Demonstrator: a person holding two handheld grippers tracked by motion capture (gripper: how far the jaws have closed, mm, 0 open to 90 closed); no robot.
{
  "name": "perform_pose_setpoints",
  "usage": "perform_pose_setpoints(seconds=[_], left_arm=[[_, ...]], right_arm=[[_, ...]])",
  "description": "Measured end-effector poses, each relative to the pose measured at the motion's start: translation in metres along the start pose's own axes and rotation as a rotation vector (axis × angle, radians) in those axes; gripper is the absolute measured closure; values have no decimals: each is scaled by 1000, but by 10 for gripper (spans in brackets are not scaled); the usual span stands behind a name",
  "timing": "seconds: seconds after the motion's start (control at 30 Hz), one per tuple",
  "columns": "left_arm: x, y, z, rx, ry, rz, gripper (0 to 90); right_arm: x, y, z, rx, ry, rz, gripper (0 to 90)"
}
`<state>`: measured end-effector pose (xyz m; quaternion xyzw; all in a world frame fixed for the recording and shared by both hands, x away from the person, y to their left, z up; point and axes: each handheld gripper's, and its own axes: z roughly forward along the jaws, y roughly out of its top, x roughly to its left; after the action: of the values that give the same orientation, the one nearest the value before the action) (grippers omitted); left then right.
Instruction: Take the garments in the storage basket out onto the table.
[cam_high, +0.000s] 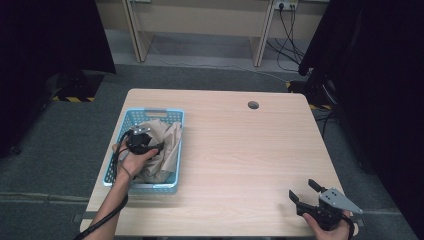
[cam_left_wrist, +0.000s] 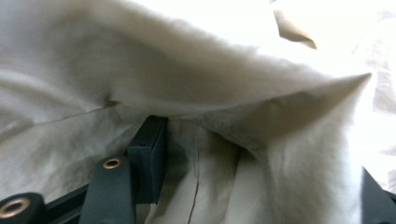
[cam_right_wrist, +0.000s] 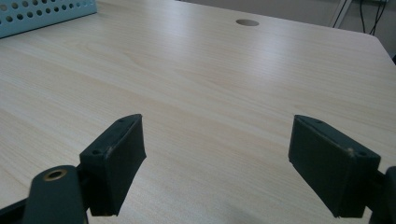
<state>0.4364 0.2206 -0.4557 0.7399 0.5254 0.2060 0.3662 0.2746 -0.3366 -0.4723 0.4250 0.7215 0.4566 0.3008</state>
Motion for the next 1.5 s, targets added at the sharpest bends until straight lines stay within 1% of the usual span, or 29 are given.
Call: perform_pose_setpoints(seconds=[0.03, 0.1, 0.17, 0.2, 0.27, 0.3, 0.37, 0.4, 0.43, 0.47, 0.5, 0.53, 0.63, 0.7, 0.77, 0.93, 1.07, 1.17, 1.43, 1.5], left_arm=[[0, 0, 0, -2, -5, 13, 450], [0, 0, 1, -11, -11, 15, 454], [1, 0, 1, -17, -18, 15, 443], [2, -1, 1, -22, -28, 10, 442], [3, -2, 1, -26, -31, 7, 449], [4, -2, 1, -40, -36, 7, 460], [3, -3, 1, -44, -40, 12, 510], [3, -3, 0, -51, -49, 18, 510], [3, -3, 0, -55, -59, 23, 579], [3, -3, 0, -55, -59, 23, 609], [2, -3, -1, -60, -66, 34, 641], [1, -2, -1, -57, -68, 39, 659], [1, -2, -2, -72, -70, 29, 697], [1, -2, -4, -102, -69, 3, 717], [1, -2, -6, -131, -77, -7, 743], [1, -1, -13, -203, -92, 5, 795], [-1, 1, -22, -255, -92, 11, 817], [-4, 4, -29, -284, -84, 38, 824], [-7, 18, -55, -404, -72, 69, 830], [-7, 22, -62, -432, -81, 72, 830]], right_arm=[[0, 0, 0, 0, -1, -1, 193], [0, 0, 0, 1, -1, -1, 193], [0, 0, 0, 3, 0, -4, 194], [0, 0, 0, 3, 0, -5, 194], [0, 0, 0, 3, 0, -6, 194], [0, 0, 0, 2, 0, -5, 194], [0, 0, 0, 3, 0, -5, 194], [0, 0, 0, 3, 0, -5, 194], [0, 0, 0, 3, 0, -6, 194], [0, 0, 0, 3, 0, -6, 194], [0, 0, 0, 3, -1, -7, 194], [0, 0, 0, 3, -1, -7, 194], [0, 0, 0, 3, 0, -5, 195], [0, 0, 0, -1, -1, -3, 194], [0, 0, 0, 2, -1, -2, 194], [0, 0, 0, 2, -1, -3, 194], [0, 0, 0, 3, -1, -3, 194], [0, 0, 0, 3, -2, -4, 195], [0, 0, 0, 2, -1, -3, 194], [0, 0, 0, 2, -1, -2, 195]])
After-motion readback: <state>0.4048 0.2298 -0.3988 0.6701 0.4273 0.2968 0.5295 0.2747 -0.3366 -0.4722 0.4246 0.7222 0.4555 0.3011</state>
